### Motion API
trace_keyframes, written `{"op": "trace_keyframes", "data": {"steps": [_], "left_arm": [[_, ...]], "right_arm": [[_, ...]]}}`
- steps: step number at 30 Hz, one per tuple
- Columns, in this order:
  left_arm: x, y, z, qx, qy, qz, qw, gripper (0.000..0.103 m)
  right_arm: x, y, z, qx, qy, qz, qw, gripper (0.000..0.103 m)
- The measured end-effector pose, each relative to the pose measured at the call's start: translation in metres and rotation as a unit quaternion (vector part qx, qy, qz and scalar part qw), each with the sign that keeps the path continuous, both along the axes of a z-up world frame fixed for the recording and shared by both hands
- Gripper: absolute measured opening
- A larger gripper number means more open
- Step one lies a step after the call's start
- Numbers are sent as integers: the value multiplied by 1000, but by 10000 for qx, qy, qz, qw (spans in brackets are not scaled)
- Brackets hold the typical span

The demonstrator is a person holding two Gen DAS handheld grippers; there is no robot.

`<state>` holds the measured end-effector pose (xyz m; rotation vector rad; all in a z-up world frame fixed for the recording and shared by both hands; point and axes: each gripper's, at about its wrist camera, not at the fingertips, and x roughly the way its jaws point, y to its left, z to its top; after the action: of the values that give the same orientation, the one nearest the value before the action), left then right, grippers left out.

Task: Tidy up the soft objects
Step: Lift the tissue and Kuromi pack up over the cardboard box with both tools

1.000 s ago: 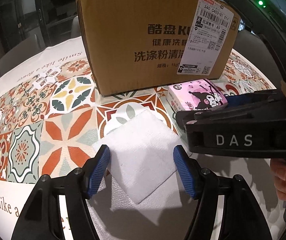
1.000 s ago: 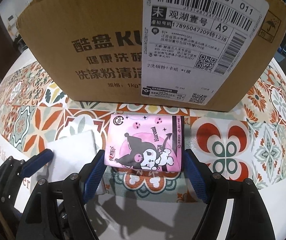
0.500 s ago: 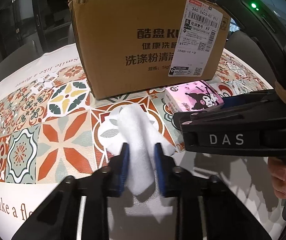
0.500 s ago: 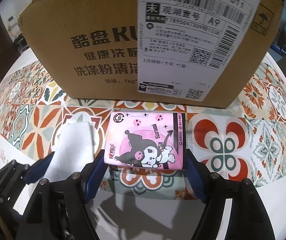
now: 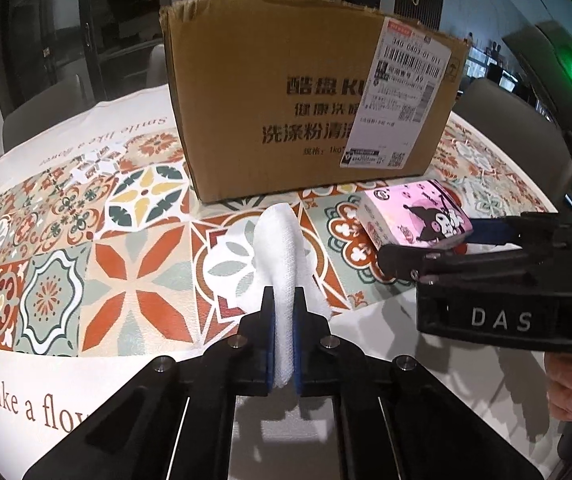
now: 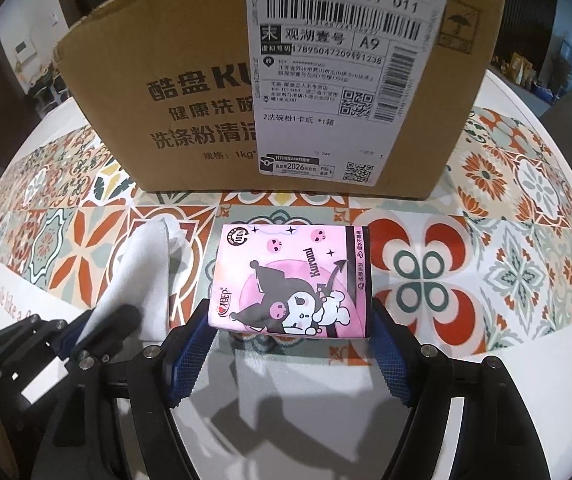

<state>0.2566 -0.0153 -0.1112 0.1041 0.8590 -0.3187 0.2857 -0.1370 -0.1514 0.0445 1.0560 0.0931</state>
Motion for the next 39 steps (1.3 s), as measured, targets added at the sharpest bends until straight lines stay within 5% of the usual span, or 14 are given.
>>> {"op": "trace_keyframes", "data": {"steps": [22, 39], "left_arm": [[-19, 14, 65, -490, -742, 271, 9957, 8], [-26, 18, 130, -746, -1671, 148, 9830, 8]], "right_arm": [[-40, -11, 68, -77, -900, -154, 9958, 75], [-57, -14, 129, 54, -1807, -222, 9833, 75]]}}
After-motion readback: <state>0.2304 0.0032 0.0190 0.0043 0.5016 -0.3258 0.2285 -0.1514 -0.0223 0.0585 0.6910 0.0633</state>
